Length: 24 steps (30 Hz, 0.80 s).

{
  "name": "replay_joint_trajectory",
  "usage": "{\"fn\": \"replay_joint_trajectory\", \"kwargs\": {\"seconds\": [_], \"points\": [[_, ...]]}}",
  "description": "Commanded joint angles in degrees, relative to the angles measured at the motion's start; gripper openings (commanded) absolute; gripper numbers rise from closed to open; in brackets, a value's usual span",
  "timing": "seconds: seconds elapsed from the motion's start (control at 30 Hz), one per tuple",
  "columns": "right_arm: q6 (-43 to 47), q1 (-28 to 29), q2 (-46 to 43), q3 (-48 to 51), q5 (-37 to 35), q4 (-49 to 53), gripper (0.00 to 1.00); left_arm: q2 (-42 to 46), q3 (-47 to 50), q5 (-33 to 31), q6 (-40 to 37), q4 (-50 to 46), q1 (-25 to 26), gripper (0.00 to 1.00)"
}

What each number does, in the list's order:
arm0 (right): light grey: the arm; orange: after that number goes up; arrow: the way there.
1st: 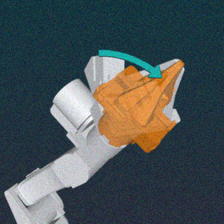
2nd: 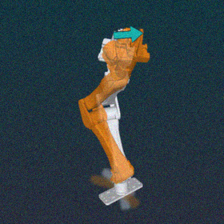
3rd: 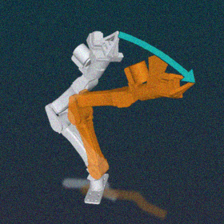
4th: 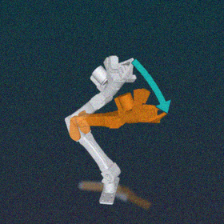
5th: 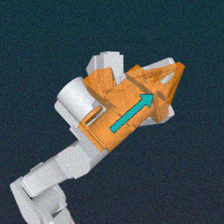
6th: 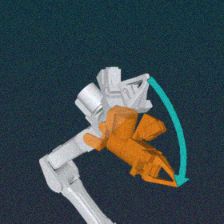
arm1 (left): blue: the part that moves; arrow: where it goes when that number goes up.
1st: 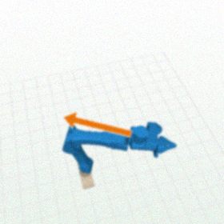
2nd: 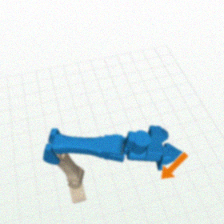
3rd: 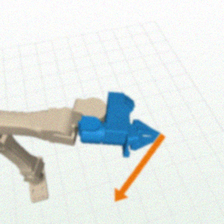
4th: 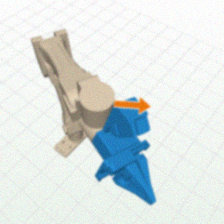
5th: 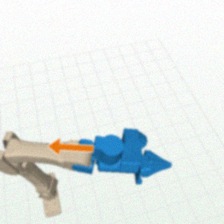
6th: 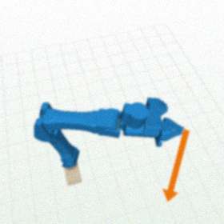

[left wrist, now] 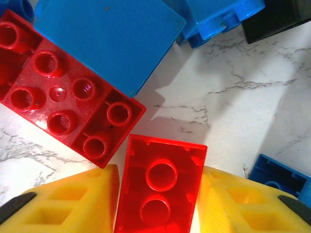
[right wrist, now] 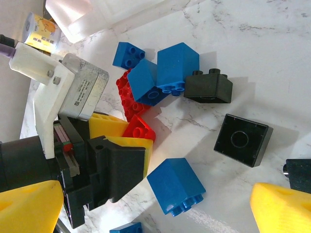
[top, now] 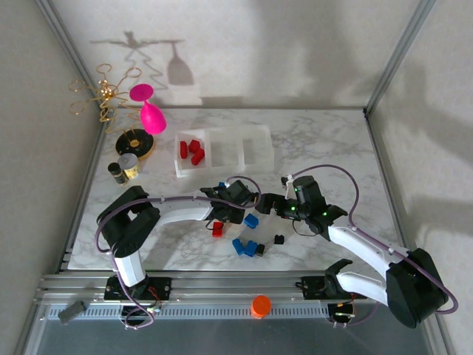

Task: Sort the legos into containers by color
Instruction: Pick up the lego from the center of the table, then place the lego in the container.

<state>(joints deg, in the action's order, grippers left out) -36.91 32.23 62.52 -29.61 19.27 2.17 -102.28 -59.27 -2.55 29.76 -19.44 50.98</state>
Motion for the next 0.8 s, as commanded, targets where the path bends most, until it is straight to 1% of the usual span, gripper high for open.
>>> {"fn": "replay_joint_trajectory", "kwargs": {"seconds": [0.0,0.07,0.23,0.43,0.6,0.77], "points": [[-0.1,-0.4,0.5,0.6,0.7,-0.9,0.99,0.3,-1.0,-0.1,-0.8,-1.1,0.5,0.40],[0.2,-0.5,0.5,0.4,0.6,-0.8,0.99,1.0,-1.1,-0.3,-0.8,-1.5,0.5,0.37],[1.5,-0.4,0.7,-0.8,0.6,-0.7,0.99,3.9,-1.0,-0.8,-1.3,-3.7,0.5,0.34],[3.3,-0.4,0.5,-2.9,1.8,-2.6,0.99,10.9,-0.4,-1.5,-1.8,-5.2,-1.0,0.34],[3.8,0.3,3.8,-6.1,2.6,-5.7,0.99,13.7,-2.2,-2.2,-1.9,-6.6,-5.1,0.33],[3.0,2.6,8.3,-8.9,2.7,-10.1,0.99,13.7,-6.3,-4.9,-1.6,-7.1,-12.1,0.32]]}}
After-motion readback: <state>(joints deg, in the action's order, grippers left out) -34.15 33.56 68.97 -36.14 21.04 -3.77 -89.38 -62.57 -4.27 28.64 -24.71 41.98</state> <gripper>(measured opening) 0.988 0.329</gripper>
